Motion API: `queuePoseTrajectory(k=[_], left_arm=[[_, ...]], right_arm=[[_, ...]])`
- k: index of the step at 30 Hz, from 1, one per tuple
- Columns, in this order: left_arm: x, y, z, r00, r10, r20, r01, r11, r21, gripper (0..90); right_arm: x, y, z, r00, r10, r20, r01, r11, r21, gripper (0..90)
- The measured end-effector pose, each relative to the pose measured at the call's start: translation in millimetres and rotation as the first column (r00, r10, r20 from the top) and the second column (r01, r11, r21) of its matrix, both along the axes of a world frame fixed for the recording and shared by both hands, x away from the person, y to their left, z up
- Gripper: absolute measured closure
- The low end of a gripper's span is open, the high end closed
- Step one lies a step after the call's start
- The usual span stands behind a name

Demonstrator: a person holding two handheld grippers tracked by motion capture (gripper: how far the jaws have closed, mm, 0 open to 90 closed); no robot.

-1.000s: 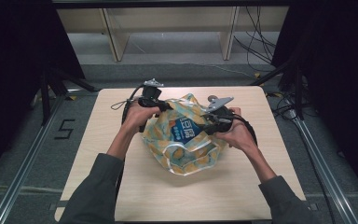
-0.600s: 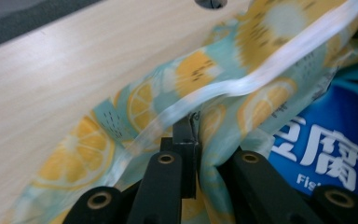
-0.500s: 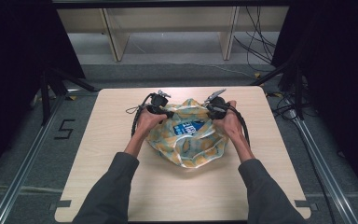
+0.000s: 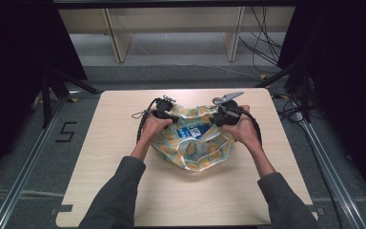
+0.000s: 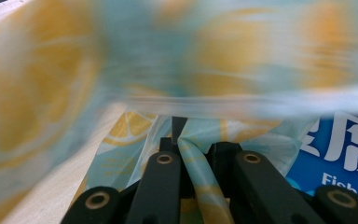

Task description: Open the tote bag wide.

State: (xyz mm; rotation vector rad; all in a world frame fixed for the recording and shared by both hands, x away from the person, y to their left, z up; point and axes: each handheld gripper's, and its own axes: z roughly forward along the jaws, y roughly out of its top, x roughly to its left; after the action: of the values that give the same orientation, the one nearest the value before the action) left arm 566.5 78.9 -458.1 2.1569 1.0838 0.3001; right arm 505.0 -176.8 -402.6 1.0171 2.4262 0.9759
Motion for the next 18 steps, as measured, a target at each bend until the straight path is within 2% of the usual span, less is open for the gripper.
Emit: queuePoseTrajectory(k=[2, 3, 4, 5, 6, 8, 9, 10, 12, 13, 16, 18], left_arm=[[-0.9, -1.7, 0.3, 1.0, 0.004, 0.004, -0.004, 1.0, 0.005, 85.3], [-1.0, -2.2, 0.6, 1.0, -0.002, 0.006, 0.002, 1.0, 0.007, 86.0], [-0.8, -2.6, 1.0, 1.0, -0.003, 0.002, 0.003, 0.9999, 0.01, 86.9], [-0.6, -2.9, 1.1, 1.0, -0.003, 0.002, 0.003, 0.9999, 0.01, 86.9], [-0.5, -2.9, 1.2, 1.0, -0.003, 0.002, 0.003, 0.9999, 0.01, 87.1], [-0.6, -2.7, 1.4, 1.0, 0.0, 0.005, 0.0, 0.9999, 0.01, 87.3], [-0.4, -1.9, 1.7, 1.0, 0.002, 0.009, -0.002, 0.9999, 0.01, 87.3], [0.2, -0.4, 2.0, 1.0, -0.001, 0.004, 0.001, 1.0, 0.009, 87.3], [1.3, 1.9, 0.8, 1.0, 0.006, 0.004, -0.006, 1.0, 0.004, 87.4], [1.7, 2.7, 0.6, 0.9999, 0.013, 0.0, -0.013, 0.9999, 0.005, 87.4], [2.5, 3.5, 0.2, 0.9998, 0.021, 0.001, -0.021, 0.9998, 0.001, 87.4], [2.1, 4.2, 2.2, 0.9998, 0.019, -0.003, -0.019, 0.9998, 0.01, 87.3]], right_arm=[[-12.5, 4.6, 6.4, 0.9975, 0.07, -0.009, -0.07, 0.998, 0.004, 84.1], [-17.4, 8.6, 4.8, 0.998, 0.063, 0.011, -0.063, 0.998, -0.007, 86.2], [-19.9, 14.3, 1.0, 0.9897, 0.143, 0.005, -0.143, 0.989, -0.036, 89.3], [-19.9, 14.3, 1.0, 0.9897, 0.143, 0.005, -0.143, 0.989, -0.036, 89.3], [-20.7, 18.5, -4.6, 0.9879, 0.155, -0.006, -0.155, 0.986, -0.065, 89.7], [-22.1, 26.4, -20.2, 0.9804, 0.189, -0.057, -0.195, 0.971, -0.142, 90.0], [-27.6, 28.1, -32.1, 0.9631, 0.232, -0.136, -0.252, 0.955, -0.158, 90.0], [-27.6, 28.1, -32.1, 0.9631, 0.232, -0.136, -0.252, 0.955, -0.158, 90.0], [-39.1, 25.0, -41.4, 0.9409, 0.27, -0.205, -0.296, 0.949, -0.108, 90.0], [-52.9, 20.9, -42.9, 0.9218, 0.308, -0.236, -0.333, 0.94, -0.075, 90.0], [-71.6, 19.0, -48.2, 0.8962, 0.347, -0.277, -0.386, 0.917, -0.098, 90.0], [-81.1, 19.7, -56.2, 0.8837, 0.351, -0.309, -0.4, 0.91, -0.111, 90.0]])
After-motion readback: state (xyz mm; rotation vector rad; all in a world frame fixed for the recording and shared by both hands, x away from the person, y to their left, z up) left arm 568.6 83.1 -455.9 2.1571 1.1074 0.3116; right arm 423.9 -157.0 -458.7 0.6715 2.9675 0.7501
